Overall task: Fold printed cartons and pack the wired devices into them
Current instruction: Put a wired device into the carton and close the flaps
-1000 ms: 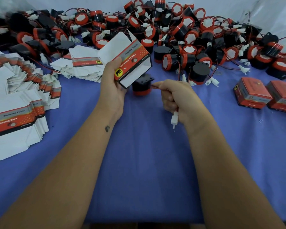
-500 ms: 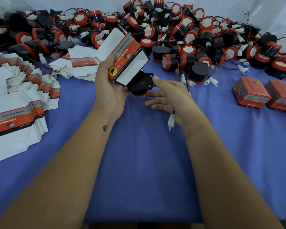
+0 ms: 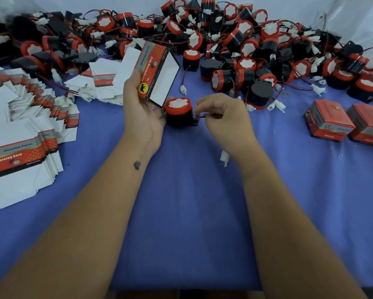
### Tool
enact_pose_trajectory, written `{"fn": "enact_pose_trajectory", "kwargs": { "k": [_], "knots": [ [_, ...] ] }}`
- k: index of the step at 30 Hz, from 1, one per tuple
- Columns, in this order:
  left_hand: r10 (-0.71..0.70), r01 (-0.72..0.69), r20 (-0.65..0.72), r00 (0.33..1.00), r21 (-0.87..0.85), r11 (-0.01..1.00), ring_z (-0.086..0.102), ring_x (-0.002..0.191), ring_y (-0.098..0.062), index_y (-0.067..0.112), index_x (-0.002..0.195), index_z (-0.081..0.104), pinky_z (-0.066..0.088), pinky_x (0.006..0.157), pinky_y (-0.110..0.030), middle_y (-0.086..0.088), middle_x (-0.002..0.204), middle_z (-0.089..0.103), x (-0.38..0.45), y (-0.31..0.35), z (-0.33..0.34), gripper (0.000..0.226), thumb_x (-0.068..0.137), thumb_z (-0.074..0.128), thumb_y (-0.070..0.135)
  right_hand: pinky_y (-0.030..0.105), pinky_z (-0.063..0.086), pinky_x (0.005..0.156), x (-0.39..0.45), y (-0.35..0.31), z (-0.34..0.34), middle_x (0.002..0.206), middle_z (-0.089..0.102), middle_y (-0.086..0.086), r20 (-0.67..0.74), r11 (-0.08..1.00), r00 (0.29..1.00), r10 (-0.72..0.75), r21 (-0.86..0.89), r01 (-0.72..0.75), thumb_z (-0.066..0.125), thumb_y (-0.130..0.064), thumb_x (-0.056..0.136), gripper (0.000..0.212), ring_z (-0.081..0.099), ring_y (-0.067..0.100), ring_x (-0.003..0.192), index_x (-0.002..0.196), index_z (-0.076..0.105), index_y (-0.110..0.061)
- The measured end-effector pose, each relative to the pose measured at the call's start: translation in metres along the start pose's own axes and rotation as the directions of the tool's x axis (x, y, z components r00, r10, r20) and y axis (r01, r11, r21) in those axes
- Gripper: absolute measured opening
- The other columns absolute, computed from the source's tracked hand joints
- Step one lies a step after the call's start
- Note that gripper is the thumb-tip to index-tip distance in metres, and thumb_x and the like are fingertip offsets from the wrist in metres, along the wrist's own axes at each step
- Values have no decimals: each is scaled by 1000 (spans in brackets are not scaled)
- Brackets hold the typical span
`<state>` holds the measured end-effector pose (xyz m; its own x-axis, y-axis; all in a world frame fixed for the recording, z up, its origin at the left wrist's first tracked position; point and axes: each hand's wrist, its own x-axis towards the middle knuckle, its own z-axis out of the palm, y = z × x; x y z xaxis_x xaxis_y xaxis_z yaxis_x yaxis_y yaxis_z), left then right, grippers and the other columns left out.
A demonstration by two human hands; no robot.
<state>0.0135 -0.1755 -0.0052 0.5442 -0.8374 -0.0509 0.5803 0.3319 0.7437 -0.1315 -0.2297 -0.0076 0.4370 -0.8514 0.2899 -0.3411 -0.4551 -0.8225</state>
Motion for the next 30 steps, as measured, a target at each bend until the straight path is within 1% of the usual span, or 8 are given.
{"fn": "enact_pose_trajectory", "kwargs": {
  "k": [3, 8, 12, 15, 19, 21, 24, 30],
  "knots": [
    [2, -4, 27, 1000, 73, 997, 64, 98, -18, 16, 128, 61, 52, 94, -37, -1, 107, 70, 0, -3, 1, 42, 100, 43, 42, 20, 51, 73, -5, 0, 3, 101, 65, -3, 62, 999, 998, 4, -48, -1, 61, 1, 83, 24, 63, 8, 87, 98, 64, -17],
    [53, -69, 96, 994, 163, 984, 69, 96, -12, 21, 111, 66, 54, 82, -29, 4, 100, 74, 1, -9, 0, 24, 100, 48, 33, 12, 42, 73, -1, 2, 14, 123, 51, -13, 82, 991, 989, 127, -54, -123, 77, -38, 81, 74, 58, 6, 94, 145, 41, -25],
    [70, -88, 106, 992, 187, 978, 69, 93, -11, 21, 112, 65, 54, 77, -28, 5, 98, 74, 2, -11, -2, 26, 93, 53, 35, 10, 47, 70, 0, 5, 13, 95, 62, -22, 98, 992, 987, 126, -8, -126, 80, -34, 78, 36, 59, -5, 82, 110, 63, -30],
    [184, -179, 9, 983, 282, 943, 67, 101, -9, 18, 124, 53, 55, 86, -28, 3, 112, 69, 2, -11, -4, 51, 81, 63, 42, 10, 43, 66, 1, 8, 8, 96, 63, -19, 4, 984, 987, 160, 85, -160, 81, -32, 76, 36, 58, -5, 77, 105, 62, -27],
    [414, -321, -4, 910, 623, 713, 62, 104, -2, 34, 109, 46, 51, 81, -21, 13, 111, 62, 5, -8, -14, 50, 71, 78, 44, 25, 51, 80, 0, 7, -1, 95, 60, -22, -256, 986, 952, 165, 38, -161, 77, -34, 76, 36, 59, -2, 86, 106, 57, -31],
    [418, -298, 56, 907, 787, 540, 59, 107, -8, 32, 111, 48, 50, 81, -22, 12, 112, 61, 10, -8, -21, 58, 66, 84, 40, 38, 48, 92, -2, 2, -7, 99, 60, -20, -443, 994, 895, 53, -62, -90, 74, -32, 74, 38, 58, 6, 96, 109, 57, -32],
    [290, -262, 128, 948, 832, 489, 58, 98, 4, 29, 116, 51, 47, 71, -10, 19, 108, 61, 16, -10, -27, 63, 66, 88, 37, 38, 40, 94, -6, -6, -11, 116, 59, -10, -552, 967, 804, -221, -232, 106, 71, -33, 73, 46, 47, 11, 109, 117, 62, -23],
    [124, -298, 278, 952, 767, 568, 66, 98, 1, 30, 117, 55, 53, 80, -16, 14, 110, 69, 12, -10, -25, 77, 50, 87, 46, 45, 38, 96, -10, -12, -1, 116, 63, -7, -260, 812, 836, -482, -491, 316, 67, -34, 75, 48, 52, 24, 113, 120, 64, -19]
  ]
}}
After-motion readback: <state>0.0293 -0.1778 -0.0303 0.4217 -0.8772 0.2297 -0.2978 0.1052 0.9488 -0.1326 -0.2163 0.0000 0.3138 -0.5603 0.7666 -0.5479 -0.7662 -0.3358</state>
